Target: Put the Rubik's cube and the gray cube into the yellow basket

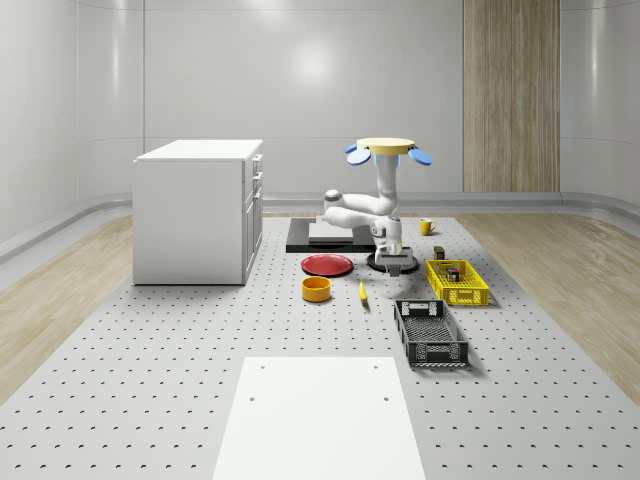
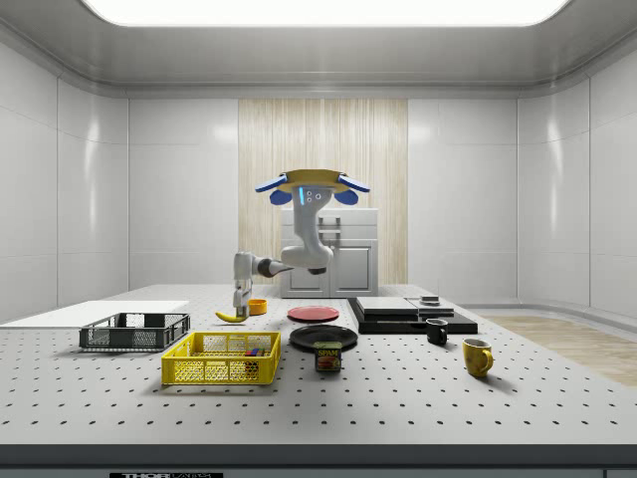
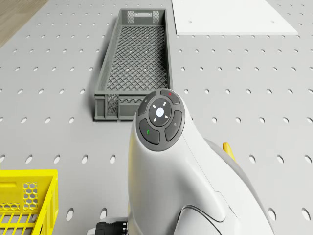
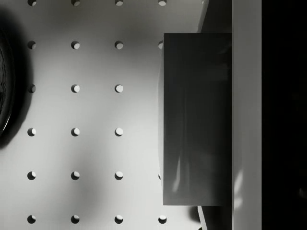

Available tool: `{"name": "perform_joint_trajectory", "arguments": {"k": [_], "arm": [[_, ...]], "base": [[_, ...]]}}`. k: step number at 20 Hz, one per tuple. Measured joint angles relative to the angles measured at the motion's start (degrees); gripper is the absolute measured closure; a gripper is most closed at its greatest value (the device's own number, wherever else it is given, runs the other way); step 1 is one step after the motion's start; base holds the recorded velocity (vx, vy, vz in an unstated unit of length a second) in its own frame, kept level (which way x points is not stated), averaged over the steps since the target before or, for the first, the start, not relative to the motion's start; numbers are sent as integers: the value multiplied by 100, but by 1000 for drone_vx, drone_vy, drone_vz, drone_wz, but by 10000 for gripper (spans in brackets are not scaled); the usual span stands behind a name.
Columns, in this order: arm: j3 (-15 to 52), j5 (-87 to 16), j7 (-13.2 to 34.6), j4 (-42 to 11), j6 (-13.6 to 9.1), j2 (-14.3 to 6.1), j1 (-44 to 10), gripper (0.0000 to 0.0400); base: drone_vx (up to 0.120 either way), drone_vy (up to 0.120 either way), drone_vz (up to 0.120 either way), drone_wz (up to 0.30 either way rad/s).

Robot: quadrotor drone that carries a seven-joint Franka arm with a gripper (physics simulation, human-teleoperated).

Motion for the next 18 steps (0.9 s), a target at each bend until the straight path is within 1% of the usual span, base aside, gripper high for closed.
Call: {"name": "perform_joint_trajectory", "arguments": {"k": [7, 8, 18], "arm": [[118, 119, 5, -16, -12, -23, 4, 149], [125, 127, 5, -17, -10, -26, 4, 149], [151, 162, 11, -19, 20, -65, -2, 149]], "base": [[0, 0, 120, 0], [0, 80, 120, 0], [0, 120, 0, 0]]}}
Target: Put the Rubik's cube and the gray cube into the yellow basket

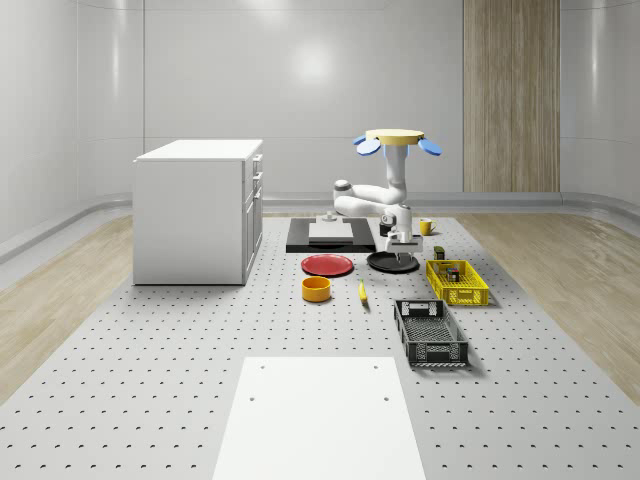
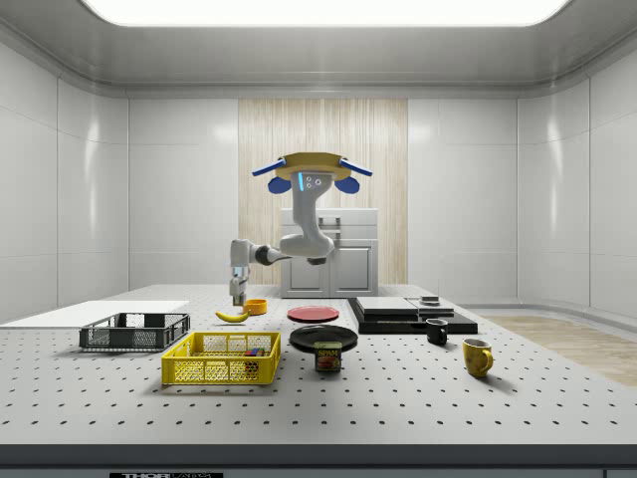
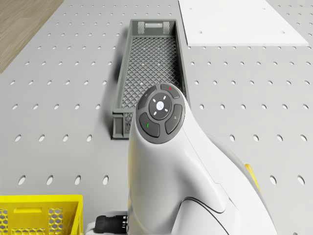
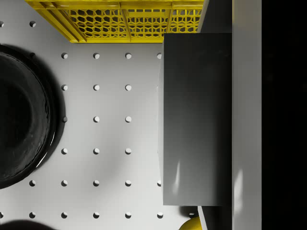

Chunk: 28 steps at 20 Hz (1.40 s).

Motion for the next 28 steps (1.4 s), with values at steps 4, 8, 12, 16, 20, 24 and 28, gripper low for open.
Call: {"name": "perform_joint_trajectory", "arguments": {"k": [4, 8, 12, 16, 20, 24, 28], "arm": [[3, 7, 2, 0, 13, -14, -2, 149], [5, 12, 4, 1, 25, -27, -5, 149], [7, 17, 5, 1, 36, -39, -7, 149], [9, 22, 7, 1, 46, -50, -9, 149], [10, 26, 8, 2, 56, -60, -11, 149], [11, 29, 9, 2, 64, -69, -12, 149], [12, 33, 10, 2, 72, -78, -14, 149]], "base": [[0, 120, 0, 0], [0, 120, 0, 0], [0, 120, 0, 0], [0, 120, 0, 0], [0, 120, -10, 0], [0, 120, -80, 0], [0, 120, 0, 0]]}}
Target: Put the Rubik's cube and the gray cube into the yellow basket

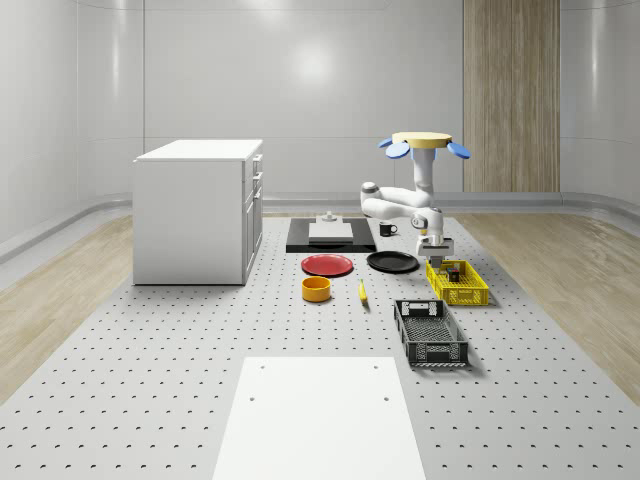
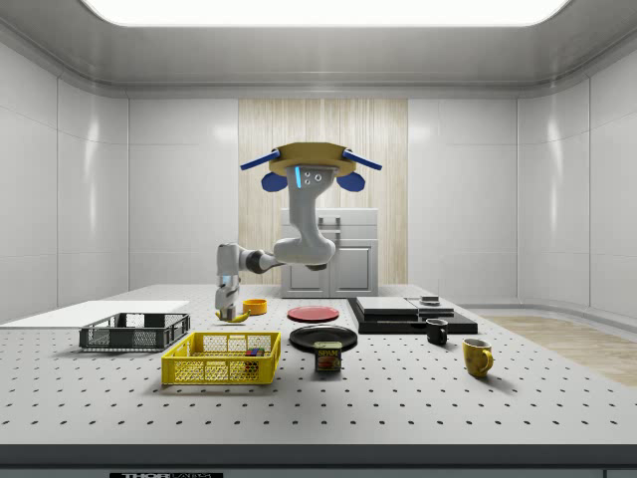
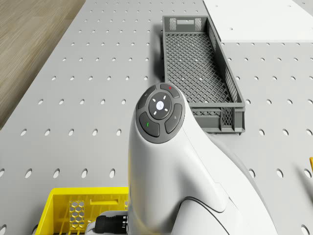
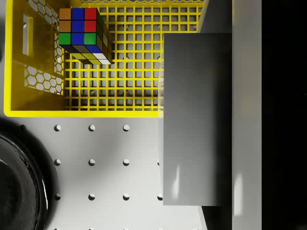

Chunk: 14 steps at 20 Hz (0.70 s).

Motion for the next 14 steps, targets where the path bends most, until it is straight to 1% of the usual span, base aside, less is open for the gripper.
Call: {"name": "perform_joint_trajectory", "arguments": {"k": [9, 12, 14], "arm": [[2, 6, 2, 0, 15, -16, -3, 149], [3, 8, 3, 1, 20, -21, -4, 149], [3, 9, 3, 1, 23, -24, -4, 149]], "base": [[0, 120, 0, 0], [0, 120, -93, 0], [0, 120, 0, 0]]}}
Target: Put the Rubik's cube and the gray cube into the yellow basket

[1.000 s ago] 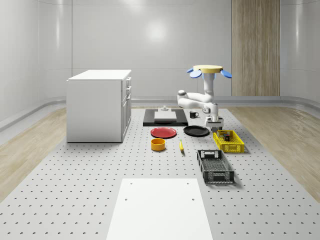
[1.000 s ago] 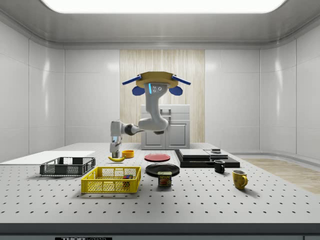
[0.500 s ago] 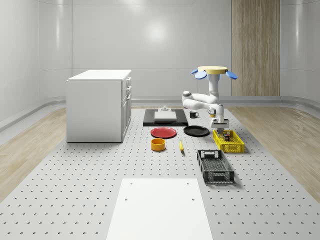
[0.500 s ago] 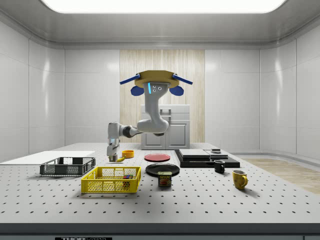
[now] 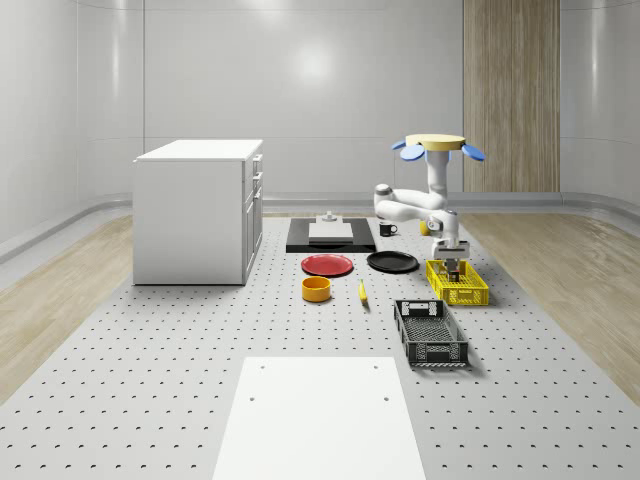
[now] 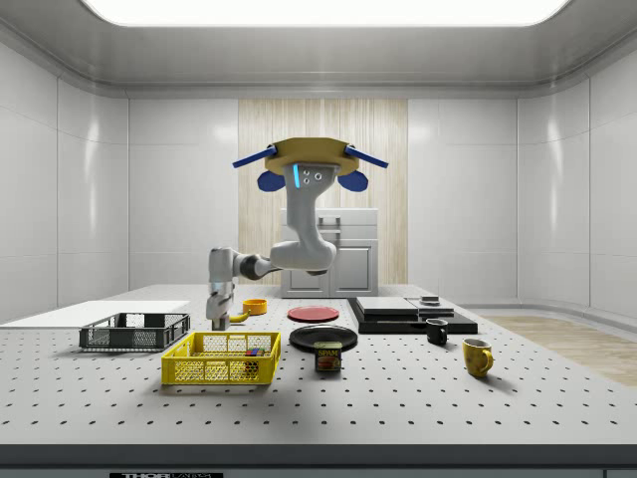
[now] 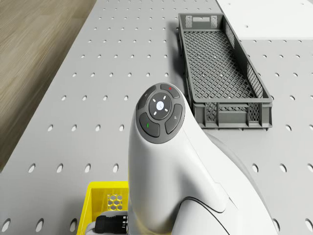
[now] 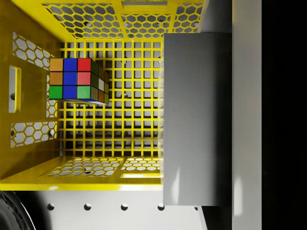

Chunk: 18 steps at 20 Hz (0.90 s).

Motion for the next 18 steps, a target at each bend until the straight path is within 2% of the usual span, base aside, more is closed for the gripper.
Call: {"name": "perform_joint_trajectory", "arguments": {"k": [9, 18], "arm": [[2, 5, 2, 0, 11, -12, -2, 149], [3, 8, 3, 1, 20, -22, -4, 149]], "base": [[0, 111, -116, 0], [0, 9, 0, 0]]}}
